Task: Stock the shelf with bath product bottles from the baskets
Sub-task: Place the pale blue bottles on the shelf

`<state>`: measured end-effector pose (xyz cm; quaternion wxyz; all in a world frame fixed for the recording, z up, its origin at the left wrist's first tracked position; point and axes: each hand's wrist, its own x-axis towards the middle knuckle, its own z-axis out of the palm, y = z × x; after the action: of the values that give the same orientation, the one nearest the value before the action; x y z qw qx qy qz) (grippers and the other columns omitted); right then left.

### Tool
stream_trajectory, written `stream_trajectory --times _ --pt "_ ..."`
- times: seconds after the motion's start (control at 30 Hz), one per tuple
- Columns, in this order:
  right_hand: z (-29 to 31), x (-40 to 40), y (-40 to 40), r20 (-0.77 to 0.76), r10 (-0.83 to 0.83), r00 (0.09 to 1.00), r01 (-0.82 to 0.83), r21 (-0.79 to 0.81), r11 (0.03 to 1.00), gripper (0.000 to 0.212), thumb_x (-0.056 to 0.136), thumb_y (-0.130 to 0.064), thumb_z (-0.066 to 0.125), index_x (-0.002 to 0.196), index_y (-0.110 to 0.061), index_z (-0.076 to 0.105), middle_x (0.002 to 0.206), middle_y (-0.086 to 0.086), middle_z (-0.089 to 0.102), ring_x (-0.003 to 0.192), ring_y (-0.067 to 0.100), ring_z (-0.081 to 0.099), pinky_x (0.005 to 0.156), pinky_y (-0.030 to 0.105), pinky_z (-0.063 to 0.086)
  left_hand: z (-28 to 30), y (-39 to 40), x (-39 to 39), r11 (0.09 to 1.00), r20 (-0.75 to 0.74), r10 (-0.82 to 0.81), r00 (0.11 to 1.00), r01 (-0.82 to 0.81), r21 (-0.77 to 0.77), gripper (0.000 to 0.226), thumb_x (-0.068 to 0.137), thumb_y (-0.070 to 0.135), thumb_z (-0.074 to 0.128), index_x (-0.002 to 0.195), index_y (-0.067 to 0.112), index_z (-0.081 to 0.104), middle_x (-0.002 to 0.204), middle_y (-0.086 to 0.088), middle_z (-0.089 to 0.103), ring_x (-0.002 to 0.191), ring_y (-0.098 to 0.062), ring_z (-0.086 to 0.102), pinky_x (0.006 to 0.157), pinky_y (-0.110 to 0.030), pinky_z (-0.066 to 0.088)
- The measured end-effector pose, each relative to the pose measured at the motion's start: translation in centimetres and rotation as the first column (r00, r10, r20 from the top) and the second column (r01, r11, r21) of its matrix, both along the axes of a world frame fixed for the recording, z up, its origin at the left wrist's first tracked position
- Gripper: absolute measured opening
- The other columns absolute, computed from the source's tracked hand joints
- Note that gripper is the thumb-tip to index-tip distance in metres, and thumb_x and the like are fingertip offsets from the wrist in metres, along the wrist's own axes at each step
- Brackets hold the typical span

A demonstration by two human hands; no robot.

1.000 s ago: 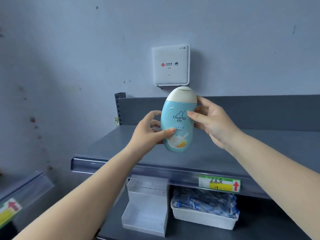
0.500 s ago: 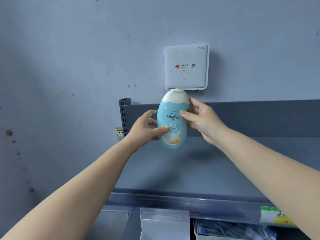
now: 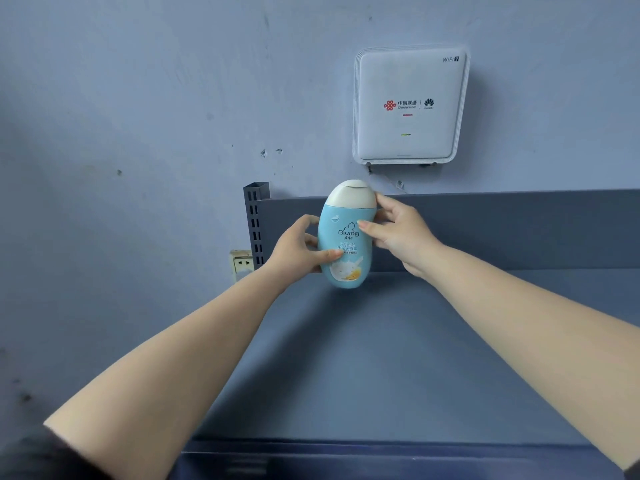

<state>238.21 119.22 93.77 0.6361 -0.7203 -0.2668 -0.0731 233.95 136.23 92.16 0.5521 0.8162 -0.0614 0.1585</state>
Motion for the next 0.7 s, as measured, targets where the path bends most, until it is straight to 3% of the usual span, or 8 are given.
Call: stream_trajectory --times 0.23,0.37,0.57,0.7 --pt "-1.0 2.1 1.3 0.033 -0.072 0.997 0.074 -0.077 0.994 0.039 0.084 -0.003 0.065 0.111 -0.03 0.058 0.092 -0.006 0.064 0.101 0.023 0.062 0.094 0.042 0.05 -1.5 1.2 2.5 1.0 -0.011 0.012 1.0 -0.012 0.01 0.047 0.076 0.013 0.077 0.112 0.014 0.049 0.093 -0.01 0.064 0.082 -0.018 0.064 0.067 -0.028 0.059" --pt "-1.3 2.5 2.0 0.047 -0.089 0.995 0.093 -0.097 0.991 0.041 0.084 -0.001 0.064 0.117 -0.024 0.059 0.089 -0.009 0.063 0.092 0.015 0.061 0.09 0.036 0.052 -1.9 1.6 3.1 0.999 -0.015 0.026 1.0 -0.025 0.025 0.045 0.075 0.014 0.077 0.11 0.017 0.048 0.098 -0.013 0.063 0.086 -0.022 0.063 0.073 -0.034 0.059" --pt "-1.5 2.9 1.7 0.072 -0.125 0.99 0.133 -0.131 0.982 0.044 0.083 0.0 0.064 0.122 -0.021 0.057 0.094 -0.007 0.064 0.099 0.018 0.063 0.086 0.024 0.049 -2.5 0.9 4.1 0.998 0.003 0.052 0.999 -0.052 0.035 0.048 0.074 0.012 0.078 0.113 0.016 0.05 0.099 -0.015 0.062 0.089 -0.026 0.063 0.076 -0.043 0.058" --pt "-1.3 3.2 1.5 0.085 -0.15 0.985 0.164 -0.194 0.967 0.048 0.082 -0.001 0.065 0.125 -0.02 0.055 0.098 -0.005 0.064 0.101 0.018 0.063 0.09 0.029 0.05 -2.7 0.5 4.6 0.996 0.02 0.083 0.996 -0.084 0.035 0.049 0.074 0.012 0.078 0.115 0.014 0.051 0.098 -0.015 0.061 0.094 -0.028 0.064 0.075 -0.045 0.058"
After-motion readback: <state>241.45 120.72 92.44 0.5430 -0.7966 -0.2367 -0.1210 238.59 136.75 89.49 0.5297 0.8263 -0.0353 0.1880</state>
